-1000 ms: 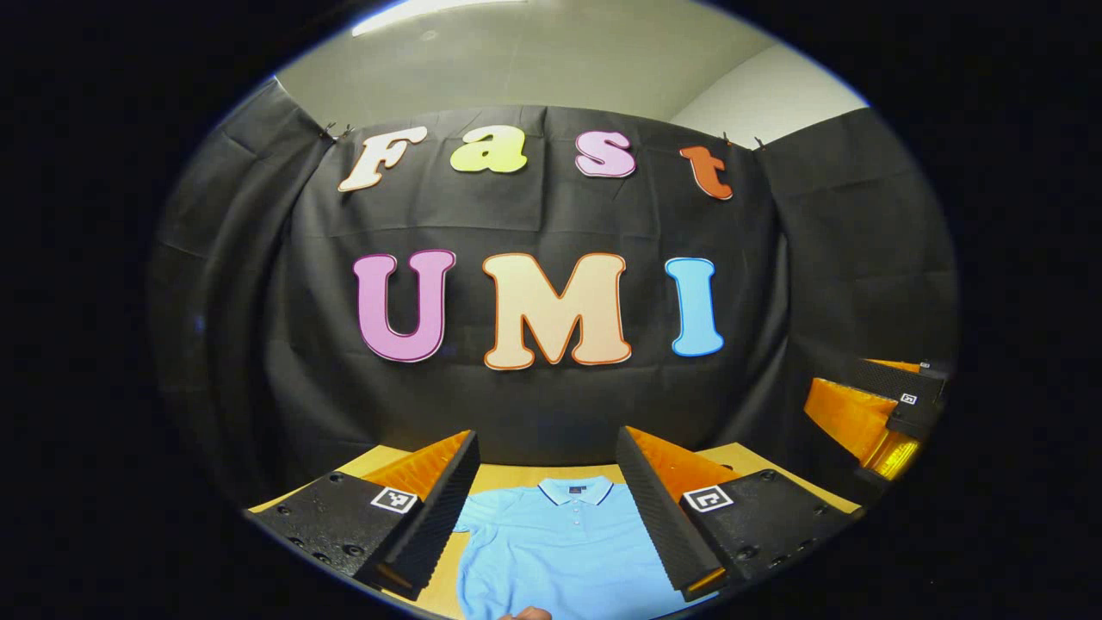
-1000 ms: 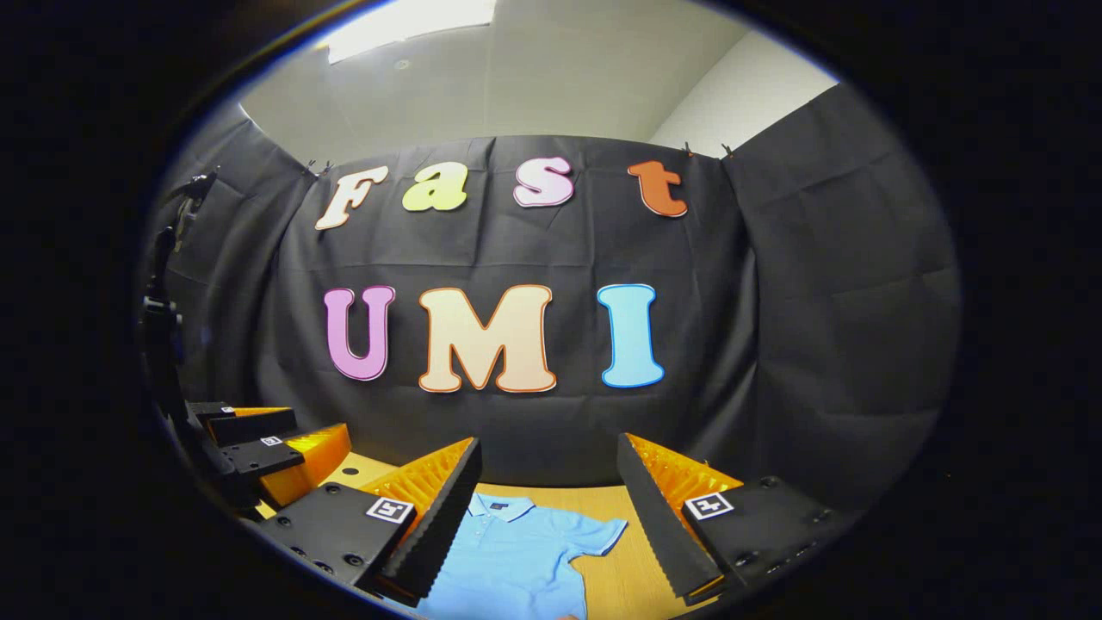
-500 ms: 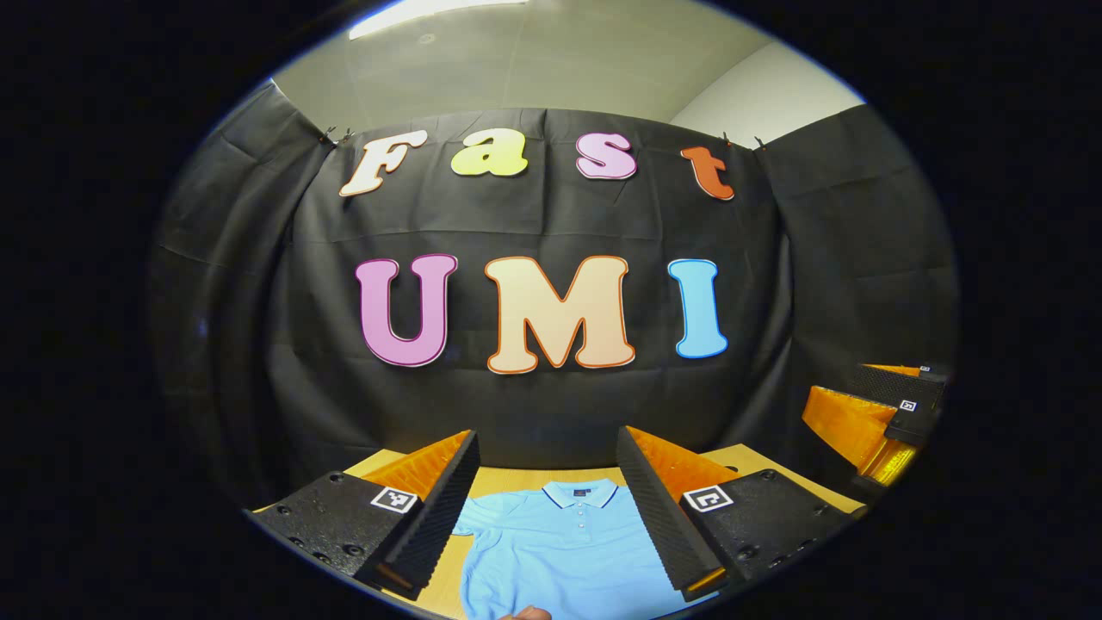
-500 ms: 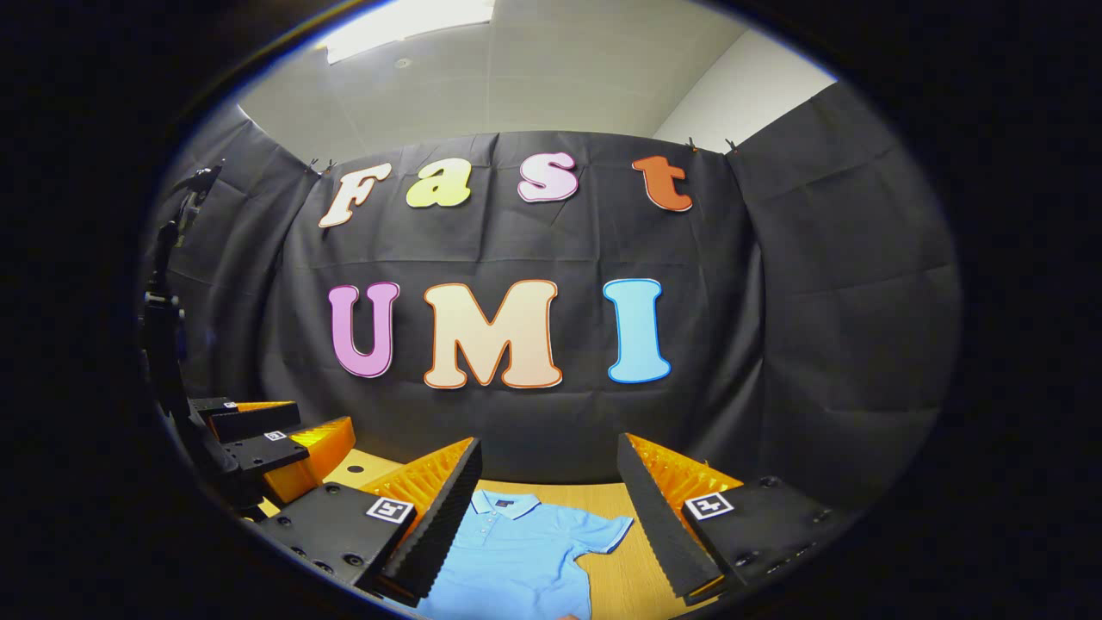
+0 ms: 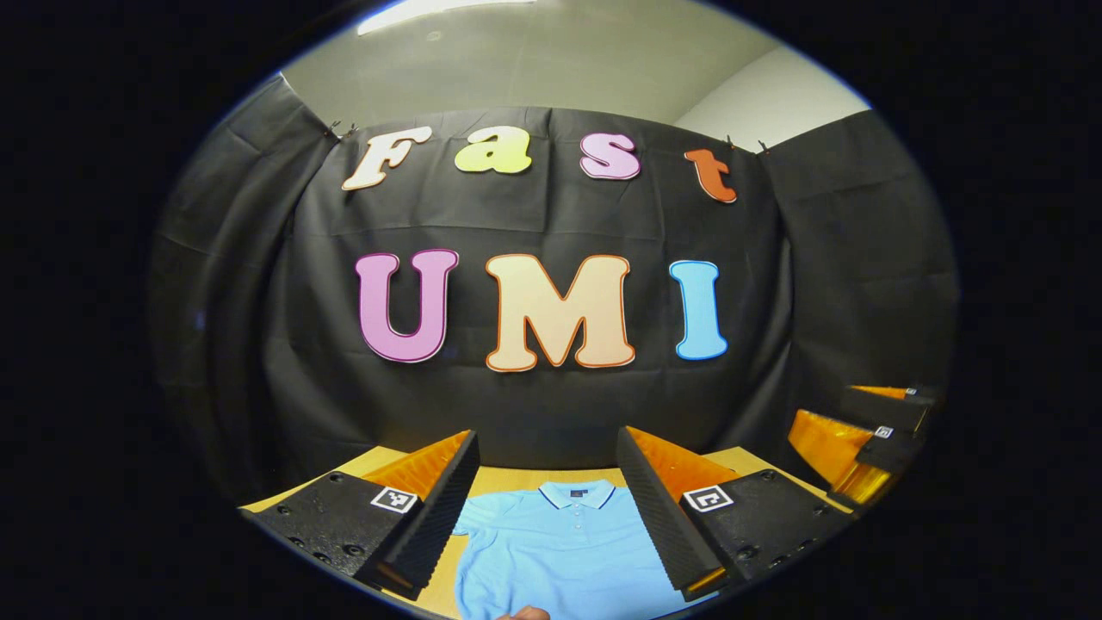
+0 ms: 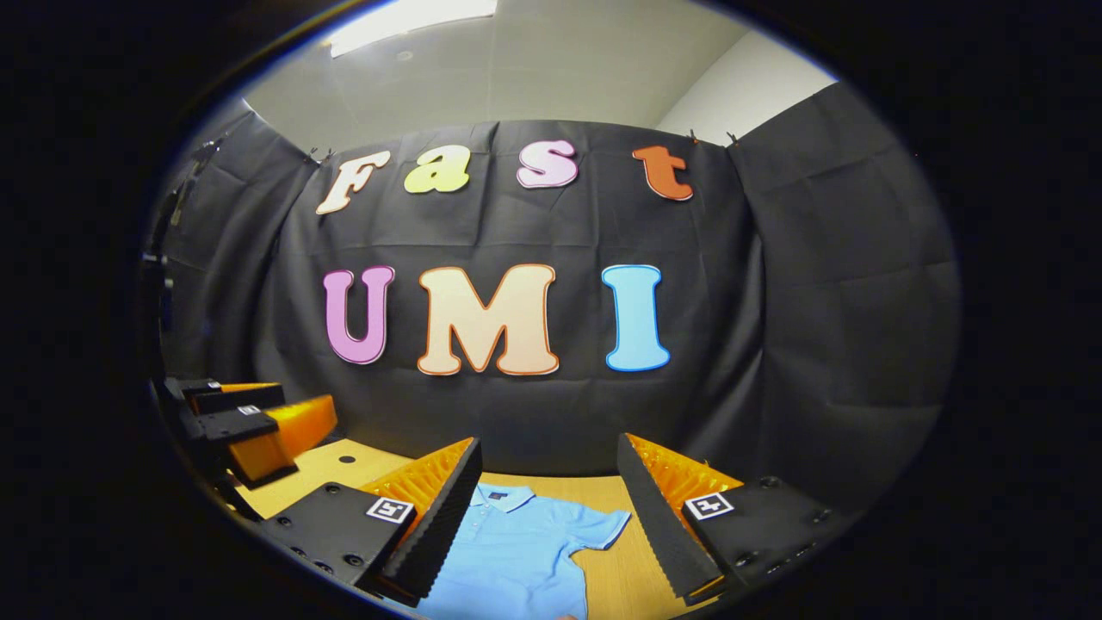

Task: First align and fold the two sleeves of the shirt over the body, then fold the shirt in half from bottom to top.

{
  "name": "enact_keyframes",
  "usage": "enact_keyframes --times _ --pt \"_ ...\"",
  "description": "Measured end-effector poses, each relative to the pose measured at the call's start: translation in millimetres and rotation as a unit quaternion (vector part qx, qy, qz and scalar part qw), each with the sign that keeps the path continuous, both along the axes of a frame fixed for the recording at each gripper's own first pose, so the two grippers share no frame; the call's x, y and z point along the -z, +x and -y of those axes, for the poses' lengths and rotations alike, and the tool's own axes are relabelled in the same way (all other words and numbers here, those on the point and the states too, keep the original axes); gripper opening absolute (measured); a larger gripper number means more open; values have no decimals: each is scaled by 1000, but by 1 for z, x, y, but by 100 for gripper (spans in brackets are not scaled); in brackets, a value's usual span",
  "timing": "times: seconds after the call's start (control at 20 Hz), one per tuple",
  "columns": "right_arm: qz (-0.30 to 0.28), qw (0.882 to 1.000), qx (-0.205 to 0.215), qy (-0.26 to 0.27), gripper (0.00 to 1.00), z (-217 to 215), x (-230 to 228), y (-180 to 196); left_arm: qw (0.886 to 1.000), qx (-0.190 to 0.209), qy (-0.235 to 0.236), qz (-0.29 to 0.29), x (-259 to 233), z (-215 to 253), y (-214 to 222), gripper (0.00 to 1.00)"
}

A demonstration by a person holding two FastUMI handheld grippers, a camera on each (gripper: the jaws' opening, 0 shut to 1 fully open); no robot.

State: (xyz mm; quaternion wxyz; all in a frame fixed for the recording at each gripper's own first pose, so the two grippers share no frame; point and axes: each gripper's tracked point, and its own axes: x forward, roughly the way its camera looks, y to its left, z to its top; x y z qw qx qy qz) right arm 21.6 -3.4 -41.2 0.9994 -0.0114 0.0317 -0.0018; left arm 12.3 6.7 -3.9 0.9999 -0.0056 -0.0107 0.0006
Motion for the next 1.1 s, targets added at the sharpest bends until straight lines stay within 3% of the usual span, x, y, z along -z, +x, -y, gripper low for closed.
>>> enact_keyframes --times 0.4,0.85,1.1 --pt "-3 999 10 -42 100 19 50 67 1000 -7 2 1 -1 -20 21 95" --pt "-80 994 51 -44 99 51 150 145 1000 -6 5 -5 6 -41 46 96" --pt "-126 988 74 -42 99 71 205 171 1000 -17 7 -21 21 -57 58 95"
